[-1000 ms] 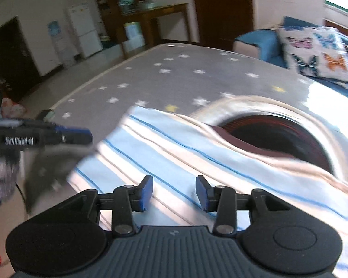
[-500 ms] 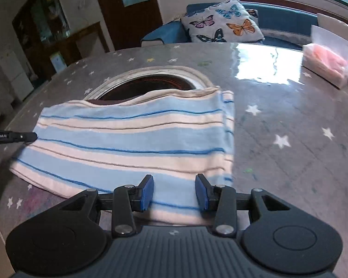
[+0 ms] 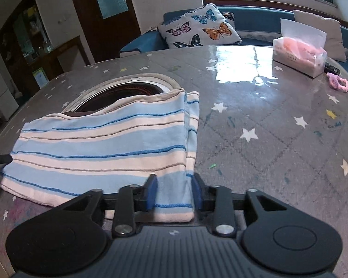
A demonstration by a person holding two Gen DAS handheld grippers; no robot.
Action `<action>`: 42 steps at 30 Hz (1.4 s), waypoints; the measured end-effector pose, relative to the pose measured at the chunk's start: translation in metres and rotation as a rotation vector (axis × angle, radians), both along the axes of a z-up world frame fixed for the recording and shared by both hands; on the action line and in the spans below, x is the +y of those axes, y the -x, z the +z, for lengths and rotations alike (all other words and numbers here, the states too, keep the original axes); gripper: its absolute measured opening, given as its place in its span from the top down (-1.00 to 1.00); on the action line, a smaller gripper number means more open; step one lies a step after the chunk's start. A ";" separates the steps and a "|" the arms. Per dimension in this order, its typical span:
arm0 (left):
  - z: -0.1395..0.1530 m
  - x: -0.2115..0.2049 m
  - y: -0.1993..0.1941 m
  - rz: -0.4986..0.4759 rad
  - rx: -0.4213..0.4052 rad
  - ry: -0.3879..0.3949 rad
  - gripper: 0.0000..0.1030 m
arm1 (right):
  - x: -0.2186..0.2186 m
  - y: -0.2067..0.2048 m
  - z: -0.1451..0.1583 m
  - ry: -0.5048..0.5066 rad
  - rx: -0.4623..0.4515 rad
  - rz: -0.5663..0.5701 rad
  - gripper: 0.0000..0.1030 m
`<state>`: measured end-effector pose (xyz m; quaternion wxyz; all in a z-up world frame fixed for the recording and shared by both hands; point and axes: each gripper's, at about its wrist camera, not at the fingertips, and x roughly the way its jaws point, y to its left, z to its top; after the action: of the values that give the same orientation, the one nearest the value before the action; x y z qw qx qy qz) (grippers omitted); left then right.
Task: Fold clothes
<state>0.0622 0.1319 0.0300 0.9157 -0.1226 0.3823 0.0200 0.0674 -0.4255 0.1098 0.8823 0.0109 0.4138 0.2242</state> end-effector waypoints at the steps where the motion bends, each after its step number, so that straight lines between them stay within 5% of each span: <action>1: -0.002 0.001 0.001 -0.001 0.008 0.007 0.42 | -0.001 0.001 0.000 0.000 0.001 -0.005 0.59; 8: 0.000 0.004 0.014 -0.028 0.016 0.058 0.75 | -0.003 0.014 0.003 0.008 0.007 -0.005 0.77; 21: 0.020 -0.004 0.076 -0.140 0.032 0.072 0.65 | -0.030 0.081 0.027 0.076 0.019 0.010 0.69; 29: 0.038 -0.014 0.046 -0.134 -0.088 0.074 0.63 | 0.005 0.055 0.032 0.034 -0.066 0.070 0.68; 35: 0.010 -0.019 0.015 -0.111 -0.028 0.009 0.66 | 0.013 0.030 0.010 0.052 -0.052 0.054 0.69; 38: -0.001 -0.007 0.013 -0.094 0.001 0.049 0.68 | 0.001 0.026 0.007 0.026 -0.024 0.030 0.89; 42: 0.007 -0.004 0.011 -0.092 -0.015 0.064 0.65 | 0.006 0.021 0.017 0.040 -0.058 0.043 0.82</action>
<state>0.0507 0.1280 0.0370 0.9140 -0.1344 0.3811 -0.0352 0.0460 -0.4200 0.1272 0.8889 -0.0221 0.3926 0.2349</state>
